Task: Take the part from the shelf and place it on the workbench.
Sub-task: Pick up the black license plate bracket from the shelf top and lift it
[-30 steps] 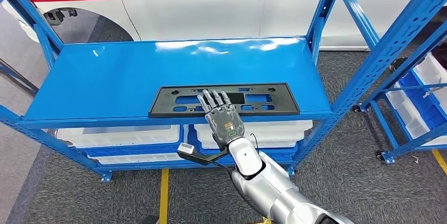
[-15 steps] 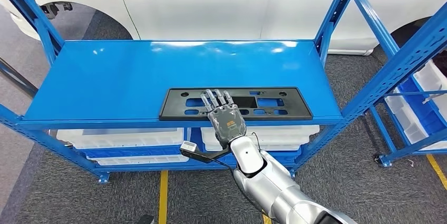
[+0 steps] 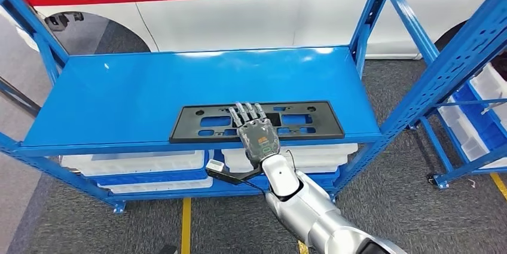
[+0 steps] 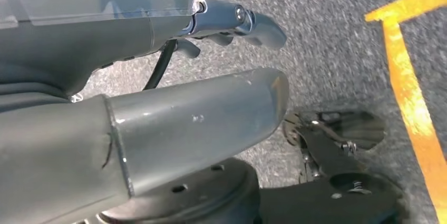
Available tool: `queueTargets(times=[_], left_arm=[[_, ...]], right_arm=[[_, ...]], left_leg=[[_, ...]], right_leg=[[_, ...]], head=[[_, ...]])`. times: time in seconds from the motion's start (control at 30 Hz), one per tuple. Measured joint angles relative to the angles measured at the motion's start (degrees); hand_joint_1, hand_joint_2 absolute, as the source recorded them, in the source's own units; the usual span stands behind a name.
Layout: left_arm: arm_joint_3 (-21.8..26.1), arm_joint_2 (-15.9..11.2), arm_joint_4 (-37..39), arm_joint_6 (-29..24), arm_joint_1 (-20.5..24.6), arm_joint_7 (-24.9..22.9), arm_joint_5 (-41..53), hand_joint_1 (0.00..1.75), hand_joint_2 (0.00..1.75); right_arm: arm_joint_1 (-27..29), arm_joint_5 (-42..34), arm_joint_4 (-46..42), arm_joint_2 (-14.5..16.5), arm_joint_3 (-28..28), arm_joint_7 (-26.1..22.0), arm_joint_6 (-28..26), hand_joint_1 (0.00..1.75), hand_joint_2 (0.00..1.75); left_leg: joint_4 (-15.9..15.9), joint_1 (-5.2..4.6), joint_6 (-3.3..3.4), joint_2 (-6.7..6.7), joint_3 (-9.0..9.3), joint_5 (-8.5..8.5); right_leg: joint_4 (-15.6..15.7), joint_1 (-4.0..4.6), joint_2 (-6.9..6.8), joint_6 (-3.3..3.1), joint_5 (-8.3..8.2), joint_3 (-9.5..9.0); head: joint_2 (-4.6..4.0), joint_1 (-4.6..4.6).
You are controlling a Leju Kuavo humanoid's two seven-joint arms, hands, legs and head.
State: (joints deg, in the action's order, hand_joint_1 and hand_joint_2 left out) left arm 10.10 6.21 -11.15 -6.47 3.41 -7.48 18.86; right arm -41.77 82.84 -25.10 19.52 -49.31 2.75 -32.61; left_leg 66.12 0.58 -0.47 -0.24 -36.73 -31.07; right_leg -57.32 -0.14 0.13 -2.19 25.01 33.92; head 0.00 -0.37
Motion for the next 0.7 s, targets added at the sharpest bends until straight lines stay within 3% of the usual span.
queueTargets(times=[0.07, 0.1, 0.13, 0.2, 0.27, 0.37, 0.43, 0.5, 0.57, 0.6, 0.63, 0.7], left_arm=[[0.0, 0.0, 0.0, 0.0, -0.1, 0.0, 0.0, 0.0, 0.0], [0.0, 0.0, 0.0, 0.0, -0.1, 0.0, 0.0, 0.0, 0.0], [0.1, 0.0, 0.0, 0.0, -0.2, 0.0, 0.0, 0.0, 0.0], [0.1, -0.1, 0.0, 0.0, -0.1, 0.0, 0.0, 0.0, 0.0], [0.1, -0.2, 0.0, 0.0, 0.0, 0.0, 0.0, 0.0, 0.0], [0.2, -0.2, 0.0, 0.1, 0.0, 0.0, 0.0, 0.0, 0.0], [0.3, -0.2, 0.0, 0.1, -0.1, 0.0, 0.2, 0.0, 0.0], [0.5, -0.2, 0.0, 0.2, 0.0, 0.0, 0.3, 0.0, 0.0], [0.6, -0.2, 0.0, 0.2, 0.0, 0.1, 0.4, 0.0, 0.0], [0.6, -0.2, 0.0, 0.2, 0.0, 0.1, 0.4, 0.0, 0.0], [0.7, -0.2, 0.0, 0.2, 0.0, 0.1, 0.4, 0.0, 0.0], [0.9, -0.2, 0.0, 0.2, -0.1, 0.1, 0.4, 0.0, 0.0]], right_arm=[[0.1, 0.0, 0.2, 0.0, 0.0, 0.0, 0.2, 0.0, 1.75], [0.2, 0.0, 0.3, 0.0, 0.0, 0.0, 0.4, 0.0, 1.75], [0.2, -0.1, 0.3, 0.0, 0.0, 0.0, 0.6, 0.0, 1.75], [0.1, -0.3, 0.4, 0.0, 0.0, 0.1, 1.0, 0.0, 1.75], [0.0, -0.4, 0.4, 0.0, 0.0, 0.3, 1.4, 0.0, 1.75], [-0.2, -0.4, 0.4, 0.0, 0.0, 0.6, 2.0, 0.0, 1.75], [-0.3, -0.2, 0.4, 0.0, 0.0, 0.9, 2.5, 0.0, 1.75], [-0.4, -0.1, 0.5, -0.1, 0.0, 1.2, 2.9, 0.0, 1.75], [-0.4, 0.0, 0.7, -0.2, 0.0, 1.3, 3.3, 0.0, 1.75], [-0.3, 0.1, 0.8, -0.3, 0.0, 1.3, 3.5, 0.0, 1.75], [-0.3, 0.1, 0.9, -0.4, 0.0, 1.3, 3.6, 0.0, 1.75], [-0.4, 0.1, 1.0, -0.6, 0.0, 1.4, 3.8, 0.0, 1.75]], left_leg=[[6.8, 0.25, -0.42, 0.01, -3.73, -2.3], [8.0, 0.37, -0.62, 0.01, -4.6, -1.99], [7.1, 0.49, -0.78, 0.02, -4.42, -0.61], [0.1, 0.74, -0.97, 0.05, -1.39, 3.71], [-5.6, 0.64, -0.74, -0.01, 1.24, 5.58], [-6.3, 0.48, 0.19, -0.14, 1.54, 5.13], [-6.7, 0.64, 0.89, -0.12, 1.84, 5.14], [-6.9, 0.72, 1.53, -0.08, 2.14, 5.05], [-6.9, 0.68, 1.85, -0.07, 2.24, 4.86], [-6.9, 0.67, 1.92, -0.09, 2.35, 4.74], [-6.9, 0.67, 1.94, -0.12, 2.52, 4.59], [-6.9, 0.67, 1.74, -0.21, 3.13, 4.16]], right_leg=[[-0.1, -0.01, -0.08, -0.1, 0.24, -0.12], [-0.2, -0.02, -0.05, -0.06, 0.41, -0.16], [-0.4, -0.08, 0.02, 0.04, 0.63, -0.24], [-1.2, -0.22, 0.16, 0.47, 1.42, -0.44], [-2.1, -0.08, 0.22, 1.12, 2.14, -0.3], [-2.3, 0.14, 0.24, 1.75, 2.35, -0.04], [-3.7, 0.05, 0.23, 2.25, 3.37, 0.43], [-9.2, -0.12, 0.19, 2.84, 6.08, 3.09], [-16.3, -0.21, 0.16, 3.16, 8.5, 7.1], [-18.0, -0.24, 0.16, 3.18, 8.46, 8.33], [-17.6, -0.25, 0.16, 3.1, 7.34, 8.61], [-11.3, -0.17, 0.17, 2.61, 2.87, 6.28]], head=[[0.0, -0.06], [0.0, -0.06], [0.0, -0.07], [0.0, -0.07], [0.0, -0.1], [0.0, -0.12], [0.0, -0.09], [0.0, -0.05], [0.0, -0.05], [0.0, -0.05], [0.0, -0.05], [0.0, -0.05]])
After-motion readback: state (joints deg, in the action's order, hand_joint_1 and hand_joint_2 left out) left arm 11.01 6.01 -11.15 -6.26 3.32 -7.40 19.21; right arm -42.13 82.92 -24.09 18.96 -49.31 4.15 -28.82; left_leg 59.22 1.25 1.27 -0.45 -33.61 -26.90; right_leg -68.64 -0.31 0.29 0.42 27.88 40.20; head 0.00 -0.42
